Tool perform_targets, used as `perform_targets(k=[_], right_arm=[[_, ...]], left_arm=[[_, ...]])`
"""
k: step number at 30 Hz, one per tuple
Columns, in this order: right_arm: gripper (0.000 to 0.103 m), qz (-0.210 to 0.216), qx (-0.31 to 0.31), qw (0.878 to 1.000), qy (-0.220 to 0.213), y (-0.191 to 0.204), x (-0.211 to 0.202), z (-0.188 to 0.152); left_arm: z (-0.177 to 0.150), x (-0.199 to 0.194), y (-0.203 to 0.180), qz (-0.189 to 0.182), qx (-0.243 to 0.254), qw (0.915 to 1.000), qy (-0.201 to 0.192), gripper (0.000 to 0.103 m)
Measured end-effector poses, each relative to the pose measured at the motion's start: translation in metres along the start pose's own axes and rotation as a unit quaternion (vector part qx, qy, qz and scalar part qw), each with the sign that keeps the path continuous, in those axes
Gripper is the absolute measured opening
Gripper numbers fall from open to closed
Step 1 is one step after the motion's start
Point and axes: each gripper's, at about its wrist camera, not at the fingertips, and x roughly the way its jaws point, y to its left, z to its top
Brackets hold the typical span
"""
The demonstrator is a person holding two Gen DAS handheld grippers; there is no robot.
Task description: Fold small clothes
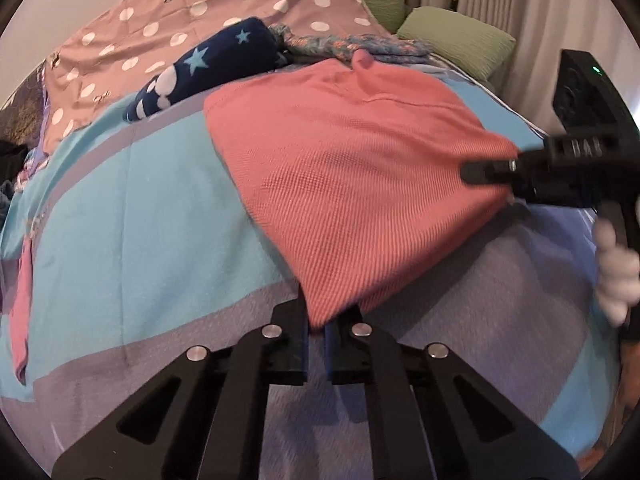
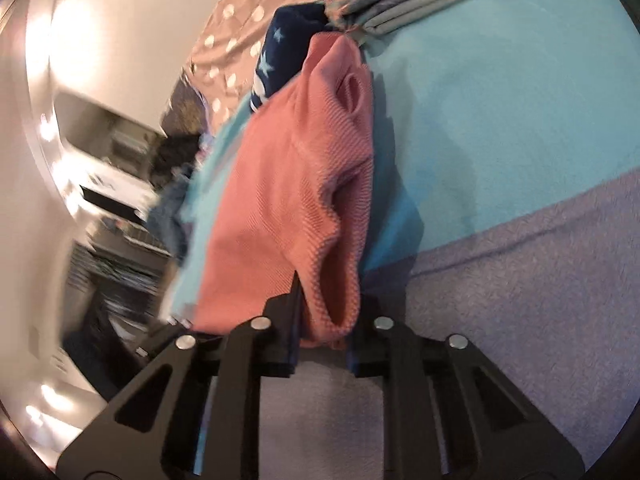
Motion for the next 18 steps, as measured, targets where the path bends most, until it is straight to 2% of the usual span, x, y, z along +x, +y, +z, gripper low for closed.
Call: perform_targets(k=[4, 9, 11, 12, 13, 16, 18], right_arm=[[0.013, -0.002, -0.025, 1.000, -0.010, 0.017, -0.023, -0.007], [0.014, -0.031, -0.060, 0.998, 0.002, 0.028, -0.041, -0.035], [0.023, -0.057, -0.059, 0.997, -0.009, 0.022, -0.050, -0.041], [0.032, -0.066, -0.057, 0.996, -0.016, 0.017, -0.055, -0.044], [0.035, -0.068, -0.051, 0.996, -0.019, 0.012, -0.061, -0.047], [0.039, -0.027, -0.016, 0.999, -0.006, -0.002, -0.070, -0.058], [0.047, -0.002, -0.004, 1.000, 0.016, -0.004, -0.065, -0.065]], left_arm=[[0.000, -0.021, 0.006, -0.004, 0.003, 0.9999, -0.015, 0.004], [-0.010, -0.034, 0.013, -0.009, -0.007, 0.9999, -0.013, 0.004], [-0.018, -0.038, 0.012, -0.018, -0.008, 0.9998, -0.008, 0.003], [-0.022, -0.039, 0.012, -0.024, -0.008, 0.9997, -0.005, 0.003], [-0.027, -0.041, 0.012, -0.033, -0.012, 0.9994, -0.002, 0.003], [-0.035, -0.042, 0.017, -0.058, -0.034, 0.9977, 0.006, 0.004], [-0.039, -0.041, 0.023, -0.071, -0.052, 0.9961, 0.010, 0.005]])
